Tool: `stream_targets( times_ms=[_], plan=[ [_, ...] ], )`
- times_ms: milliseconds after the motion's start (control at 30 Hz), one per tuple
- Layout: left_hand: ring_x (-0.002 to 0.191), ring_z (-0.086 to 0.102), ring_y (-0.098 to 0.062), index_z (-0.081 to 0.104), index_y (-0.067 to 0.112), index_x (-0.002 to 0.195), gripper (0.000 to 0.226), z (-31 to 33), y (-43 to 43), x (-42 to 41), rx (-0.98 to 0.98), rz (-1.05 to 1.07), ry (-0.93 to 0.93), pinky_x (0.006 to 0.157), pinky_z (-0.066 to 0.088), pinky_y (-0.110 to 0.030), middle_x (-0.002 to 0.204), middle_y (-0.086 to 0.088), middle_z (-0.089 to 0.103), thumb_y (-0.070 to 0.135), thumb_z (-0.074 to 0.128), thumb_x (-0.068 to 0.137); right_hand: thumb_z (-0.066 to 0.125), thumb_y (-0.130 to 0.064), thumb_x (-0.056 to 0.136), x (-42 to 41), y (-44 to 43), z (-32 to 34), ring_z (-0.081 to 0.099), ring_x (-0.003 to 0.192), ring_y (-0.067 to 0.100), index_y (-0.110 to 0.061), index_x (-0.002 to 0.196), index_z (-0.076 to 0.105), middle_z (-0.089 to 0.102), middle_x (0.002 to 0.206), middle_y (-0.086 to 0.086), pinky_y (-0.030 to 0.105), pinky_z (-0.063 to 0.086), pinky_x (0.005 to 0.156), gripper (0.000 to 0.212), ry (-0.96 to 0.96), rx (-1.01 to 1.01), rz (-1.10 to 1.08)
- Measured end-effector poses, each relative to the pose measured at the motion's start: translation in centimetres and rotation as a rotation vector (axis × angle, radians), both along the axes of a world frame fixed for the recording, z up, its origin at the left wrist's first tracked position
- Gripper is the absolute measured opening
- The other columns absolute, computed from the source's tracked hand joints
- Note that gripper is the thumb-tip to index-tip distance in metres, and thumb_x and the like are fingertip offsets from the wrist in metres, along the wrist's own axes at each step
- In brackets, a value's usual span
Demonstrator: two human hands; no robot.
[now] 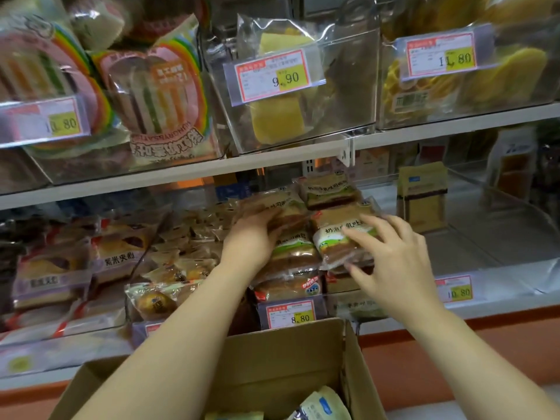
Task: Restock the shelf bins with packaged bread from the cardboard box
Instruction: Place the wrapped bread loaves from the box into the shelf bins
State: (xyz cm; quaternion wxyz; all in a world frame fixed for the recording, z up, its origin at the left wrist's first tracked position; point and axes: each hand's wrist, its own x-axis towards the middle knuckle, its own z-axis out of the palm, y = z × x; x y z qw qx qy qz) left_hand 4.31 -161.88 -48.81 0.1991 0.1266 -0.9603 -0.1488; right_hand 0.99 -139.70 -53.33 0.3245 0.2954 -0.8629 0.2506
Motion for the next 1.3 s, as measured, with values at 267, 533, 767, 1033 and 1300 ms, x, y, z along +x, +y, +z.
stream_targets(
  times_ms=[267, 533, 767, 1033, 1300],
  plan=[
    [0.11, 0.06, -0.027, 0.056, 0.025, 0.13, 0.035, 0.3, -2.1, -2.9, -0.032, 0.129, 0.079, 0.09, 0.049, -0.037, 0.128, -0.007, 0.06, 0.012, 0.044, 0.099, 0.087, -0.008, 0.057, -0.3, -0.4, -0.2, 0.056, 0.109, 0.034, -0.026, 0.108, 0.071, 0.068, 0.113, 0.003, 0.049, 0.045, 0.082, 0.056, 0.023, -0.004, -0.022],
    [0.119, 0.052, -0.028, 0.06, 0.011, 0.125, 0.031, 0.1, -2.9, -5.2, -0.065, -0.066, 0.156, 0.101, 0.039, -0.032, 0.128, -0.013, 0.058, 0.007, 0.05, 0.096, 0.084, -0.01, 0.061, -0.3, -0.4, -0.2, 0.055, 0.11, 0.033, -0.027, 0.11, 0.07, 0.067, 0.115, 0.002, 0.046, 0.045, 0.081, 0.054, 0.012, 0.028, -0.019],
    [0.142, 0.021, -0.033, 0.042, 0.03, 0.142, 0.052, -0.3, -3.1, -5.7, -0.107, -0.047, -0.058, 0.113, 0.024, -0.056, 0.154, -0.005, 0.03, 0.007, 0.045, 0.095, 0.084, -0.007, 0.06, -0.3, -0.5, -0.3, 0.055, 0.109, 0.033, -0.025, 0.11, 0.071, 0.067, 0.113, 0.004, 0.047, 0.045, 0.081, 0.054, 0.022, 0.01, -0.017],
    [0.146, 0.011, -0.028, 0.041, 0.029, 0.143, 0.047, 0.3, -2.3, -2.3, 0.042, 0.007, 0.017, 0.115, 0.02, -0.042, 0.159, -0.002, 0.017, 0.01, 0.038, 0.1, 0.077, -0.005, 0.071, 0.6, -1.9, 1.1, 0.05, 0.111, 0.022, -0.019, 0.112, 0.07, 0.068, 0.111, 0.001, 0.034, 0.037, 0.086, 0.043, 0.121, -0.186, 0.082],
    [0.133, 0.039, -0.024, 0.052, 0.021, 0.133, 0.036, 1.5, -1.0, 1.4, 0.264, -0.101, 0.21, 0.109, 0.034, -0.038, 0.142, -0.007, 0.044, 0.028, 0.045, 0.099, 0.062, -0.036, 0.087, 1.6, -5.0, 2.4, 0.038, 0.13, 0.023, -0.034, 0.138, 0.046, 0.051, 0.138, -0.009, 0.043, 0.031, 0.101, 0.053, -0.141, 0.229, 0.07]
  ],
)
